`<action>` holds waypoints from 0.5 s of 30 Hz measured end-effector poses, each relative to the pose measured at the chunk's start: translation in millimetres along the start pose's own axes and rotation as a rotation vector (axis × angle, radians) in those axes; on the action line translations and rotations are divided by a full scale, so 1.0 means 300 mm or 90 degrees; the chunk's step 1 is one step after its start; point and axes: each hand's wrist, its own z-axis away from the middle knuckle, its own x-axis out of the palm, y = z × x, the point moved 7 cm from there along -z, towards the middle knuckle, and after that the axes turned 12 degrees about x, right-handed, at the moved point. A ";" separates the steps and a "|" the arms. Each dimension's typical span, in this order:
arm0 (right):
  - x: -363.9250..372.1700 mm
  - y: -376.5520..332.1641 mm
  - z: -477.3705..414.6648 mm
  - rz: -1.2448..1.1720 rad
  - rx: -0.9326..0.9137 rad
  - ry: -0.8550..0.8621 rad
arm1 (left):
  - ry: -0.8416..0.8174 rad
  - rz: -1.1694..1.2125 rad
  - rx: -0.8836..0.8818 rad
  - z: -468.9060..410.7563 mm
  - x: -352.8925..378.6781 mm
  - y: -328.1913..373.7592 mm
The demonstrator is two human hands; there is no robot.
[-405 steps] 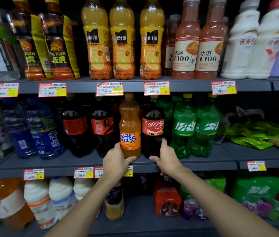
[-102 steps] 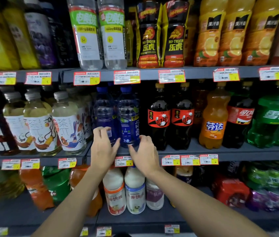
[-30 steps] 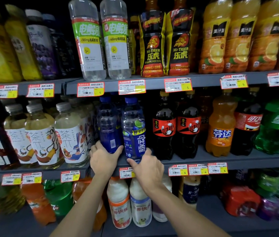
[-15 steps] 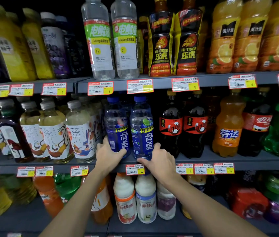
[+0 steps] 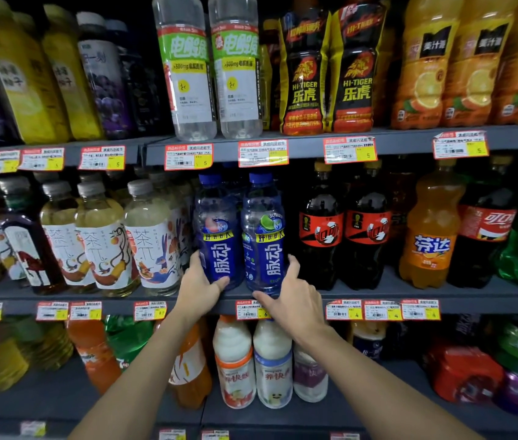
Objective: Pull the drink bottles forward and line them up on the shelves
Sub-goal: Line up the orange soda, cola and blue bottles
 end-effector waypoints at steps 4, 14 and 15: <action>-0.005 -0.014 -0.010 0.026 -0.021 -0.009 | -0.033 0.034 0.014 -0.001 0.010 0.005; -0.014 -0.020 -0.035 -0.005 0.008 -0.086 | -0.091 -0.030 0.029 -0.006 0.017 0.008; -0.016 -0.023 -0.037 -0.012 0.004 -0.102 | -0.084 -0.035 0.026 -0.010 0.012 0.005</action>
